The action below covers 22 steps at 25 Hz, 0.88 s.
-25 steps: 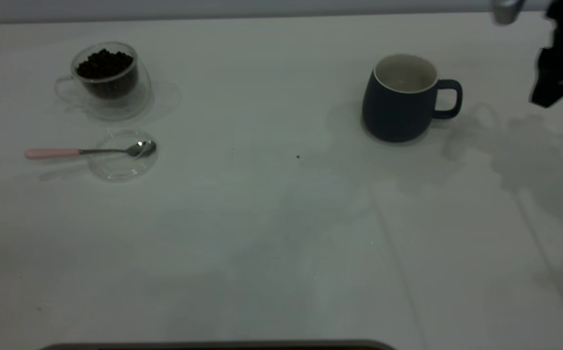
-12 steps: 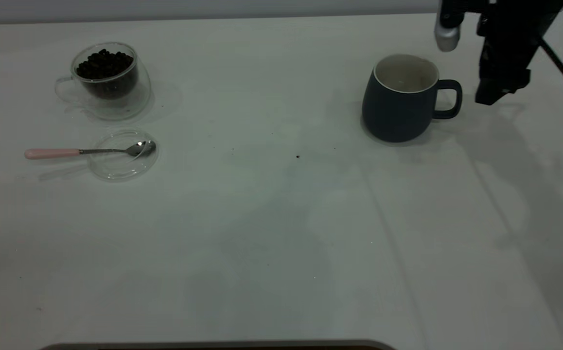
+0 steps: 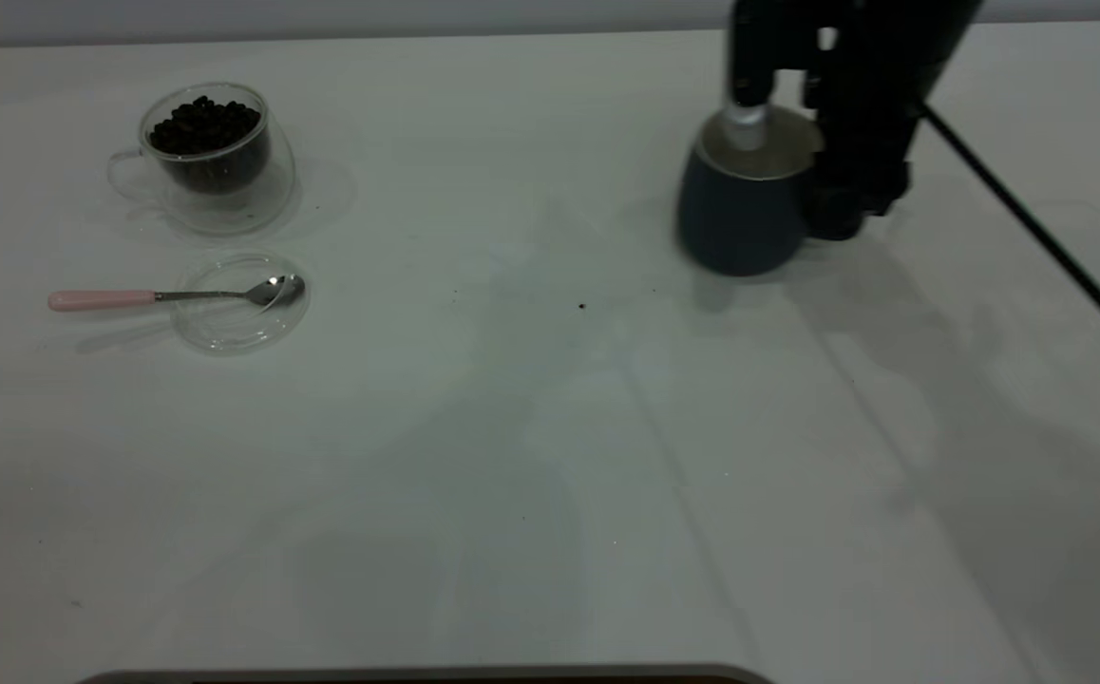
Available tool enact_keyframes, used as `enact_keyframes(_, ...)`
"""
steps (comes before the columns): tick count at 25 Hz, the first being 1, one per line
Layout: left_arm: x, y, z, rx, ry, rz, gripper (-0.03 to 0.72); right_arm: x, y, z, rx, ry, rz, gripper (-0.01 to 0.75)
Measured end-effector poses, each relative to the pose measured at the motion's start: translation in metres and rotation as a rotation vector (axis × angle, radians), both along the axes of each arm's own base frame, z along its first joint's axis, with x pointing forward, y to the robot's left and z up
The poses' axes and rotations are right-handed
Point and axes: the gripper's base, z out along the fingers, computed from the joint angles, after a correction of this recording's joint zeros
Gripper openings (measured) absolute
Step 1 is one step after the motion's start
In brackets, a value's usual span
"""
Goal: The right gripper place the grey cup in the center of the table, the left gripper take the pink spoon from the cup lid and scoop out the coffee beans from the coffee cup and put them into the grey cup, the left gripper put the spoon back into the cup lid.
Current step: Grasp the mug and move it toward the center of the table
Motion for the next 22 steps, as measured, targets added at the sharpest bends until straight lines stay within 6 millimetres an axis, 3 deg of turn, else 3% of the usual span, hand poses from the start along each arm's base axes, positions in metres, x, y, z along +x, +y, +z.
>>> enact_keyframes(14, 0.000, 0.000, 0.000, -0.001, 0.000, 0.001, 0.588, -0.035, 0.105, 0.006, 0.209, -0.072, 0.046, 0.596)
enact_keyframes(19, 0.000, 0.000, 0.000, -0.001, 0.000, 0.001, 0.588, -0.040, 0.116, 0.008, 0.243, -0.072, 0.031, 0.594)
enact_keyframes(22, 0.000, 0.000, 0.000, -0.001, 0.000, 0.001, 0.588, -0.042, 0.114, 0.029, 0.259, -0.037, -0.007, 0.593)
